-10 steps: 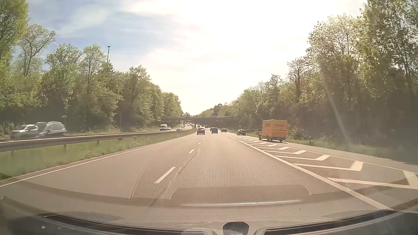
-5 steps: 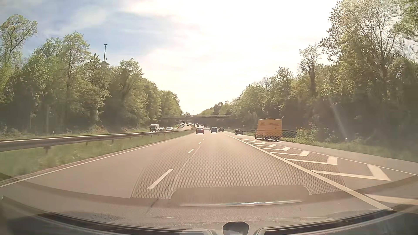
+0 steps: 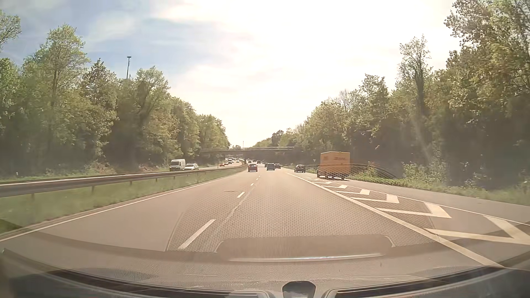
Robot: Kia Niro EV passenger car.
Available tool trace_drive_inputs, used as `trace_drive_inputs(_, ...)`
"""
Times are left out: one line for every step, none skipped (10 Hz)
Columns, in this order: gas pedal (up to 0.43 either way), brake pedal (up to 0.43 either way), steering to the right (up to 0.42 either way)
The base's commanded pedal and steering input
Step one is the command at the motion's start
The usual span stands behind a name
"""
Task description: Follow the waypoints while adhering to traffic rules and regulations
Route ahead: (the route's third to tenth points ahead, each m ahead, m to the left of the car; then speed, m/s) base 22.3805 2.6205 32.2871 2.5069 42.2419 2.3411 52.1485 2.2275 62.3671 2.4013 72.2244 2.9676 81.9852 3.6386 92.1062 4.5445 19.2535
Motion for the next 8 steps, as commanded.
trace_drive_inputs(0.067, 0.0, 0.001)
trace_drive_inputs(0.067, 0.0, 0.0)
trace_drive_inputs(0.067, 0.0, 0.001)
trace_drive_inputs(0.067, 0.0, 0.001)
trace_drive_inputs(0.067, 0.0, 0.001)
trace_drive_inputs(0.067, 0.0, 0.001)
trace_drive_inputs(0.067, 0.0, 0.0)
trace_drive_inputs(0.067, 0.0, 0.001)
